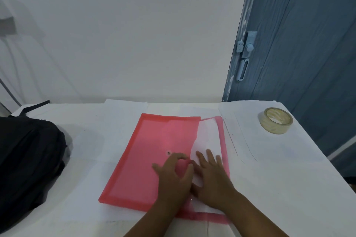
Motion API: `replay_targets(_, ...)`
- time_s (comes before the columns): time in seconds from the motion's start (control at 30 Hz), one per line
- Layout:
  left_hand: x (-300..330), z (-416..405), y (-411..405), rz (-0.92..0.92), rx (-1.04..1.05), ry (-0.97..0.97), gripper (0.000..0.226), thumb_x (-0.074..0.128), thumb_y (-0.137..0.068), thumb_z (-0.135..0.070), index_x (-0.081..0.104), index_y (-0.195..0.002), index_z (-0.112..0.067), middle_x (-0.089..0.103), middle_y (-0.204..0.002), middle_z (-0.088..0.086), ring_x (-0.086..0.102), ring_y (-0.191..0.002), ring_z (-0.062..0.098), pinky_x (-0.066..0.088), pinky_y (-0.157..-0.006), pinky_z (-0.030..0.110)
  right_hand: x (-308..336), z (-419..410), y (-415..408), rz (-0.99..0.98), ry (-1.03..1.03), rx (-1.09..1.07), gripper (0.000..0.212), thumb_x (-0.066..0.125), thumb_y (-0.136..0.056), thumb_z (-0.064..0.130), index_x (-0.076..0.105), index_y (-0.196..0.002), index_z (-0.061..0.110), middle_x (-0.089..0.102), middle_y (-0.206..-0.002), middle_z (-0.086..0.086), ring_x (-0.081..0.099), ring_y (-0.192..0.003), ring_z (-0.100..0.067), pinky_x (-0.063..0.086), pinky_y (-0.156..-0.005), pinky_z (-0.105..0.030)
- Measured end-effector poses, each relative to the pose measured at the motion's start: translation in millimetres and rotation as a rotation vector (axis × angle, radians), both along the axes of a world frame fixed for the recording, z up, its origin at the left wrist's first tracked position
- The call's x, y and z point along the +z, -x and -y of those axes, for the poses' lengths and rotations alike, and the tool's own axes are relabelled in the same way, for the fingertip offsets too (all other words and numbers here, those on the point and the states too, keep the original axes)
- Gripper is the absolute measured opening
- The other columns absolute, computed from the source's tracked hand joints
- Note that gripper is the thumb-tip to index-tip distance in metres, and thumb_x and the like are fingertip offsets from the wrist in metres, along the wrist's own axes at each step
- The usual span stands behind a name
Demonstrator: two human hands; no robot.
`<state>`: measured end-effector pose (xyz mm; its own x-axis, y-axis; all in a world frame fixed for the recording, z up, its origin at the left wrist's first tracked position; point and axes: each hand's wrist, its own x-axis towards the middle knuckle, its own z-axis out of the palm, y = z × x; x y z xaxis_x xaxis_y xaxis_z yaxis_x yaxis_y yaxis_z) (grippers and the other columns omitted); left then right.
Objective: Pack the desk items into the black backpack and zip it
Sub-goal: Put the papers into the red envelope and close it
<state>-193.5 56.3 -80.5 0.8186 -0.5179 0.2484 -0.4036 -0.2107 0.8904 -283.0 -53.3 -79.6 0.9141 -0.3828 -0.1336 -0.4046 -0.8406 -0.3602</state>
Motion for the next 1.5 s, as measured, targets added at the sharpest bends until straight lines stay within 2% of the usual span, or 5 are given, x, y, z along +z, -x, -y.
replay_targets(0.2, -2.4, -3.1, -0.5, 0.020, 0.033, -0.004, 0.007, 0.065, -0.080, -0.039, 0.064, -0.086, -0.041, 0.066, -0.101, -0.032, 0.060, -0.099, -0.009, 0.024, -0.114, 0.066, 7.6, 36.8, 16.5, -0.006, -0.062, -0.049, 0.067, 0.053, -0.094, 0.058, 0.029, -0.154, 0.039, -0.001, -0.159, 0.023, -0.013, -0.153, -0.012, -0.007, -0.115, -0.028)
replay_targets(0.43, 3.8, 5.1, 3.0, 0.141, 0.036, -0.050, 0.010, 0.067, -0.080, -0.029, 0.068, -0.087, -0.036, 0.064, -0.092, -0.034, 0.060, -0.098, -0.013, 0.028, -0.111, 0.069, 6.5, 16.7, 2.2, -0.035, 0.104, 0.114, 0.102, -0.011, -0.063, 0.092, 0.024, -0.151, 0.053, -0.013, -0.162, 0.011, -0.024, -0.150, -0.024, -0.026, -0.113, -0.057)
replay_targets(0.7, -7.1, -1.9, 3.5, 0.043, 0.076, 0.014, 0.006, 0.072, -0.084, -0.028, 0.070, -0.085, -0.033, 0.070, -0.095, -0.030, 0.065, -0.094, -0.005, 0.018, -0.120, 0.062, -25.9, 30.0, 10.4, 0.264, -0.063, -0.131, 0.074, 0.034, -0.080, 0.065, 0.051, -0.144, 0.031, 0.027, -0.161, 0.010, 0.003, -0.152, -0.009, 0.004, -0.122, -0.028)
replay_targets(1.27, 1.8, 3.5, -3.3, 0.186, 0.026, -0.162, 0.013, 0.063, -0.078, -0.039, 0.069, -0.085, -0.030, 0.067, -0.091, -0.024, 0.062, -0.086, -0.005, 0.033, -0.103, 0.068, -32.1, 29.6, 11.8, 0.614, 0.101, -0.229, 0.030, 0.048, -0.086, 0.034, 0.072, -0.097, 0.020, 0.071, -0.107, 0.008, 0.062, -0.115, -0.025, 0.021, -0.117, -0.050)
replay_targets(1.5, 2.7, -1.2, -4.4, 0.218, 0.016, -0.161, 0.015, 0.057, -0.079, -0.043, 0.066, -0.085, -0.034, 0.065, -0.091, -0.026, 0.057, -0.088, -0.012, 0.035, -0.101, 0.066, -19.1, 31.8, 10.0, 0.262, 0.142, -0.009, 0.044, 0.049, -0.084, 0.061, 0.069, -0.115, 0.037, 0.057, -0.137, 0.003, 0.041, -0.140, -0.030, 0.000, -0.119, -0.054)
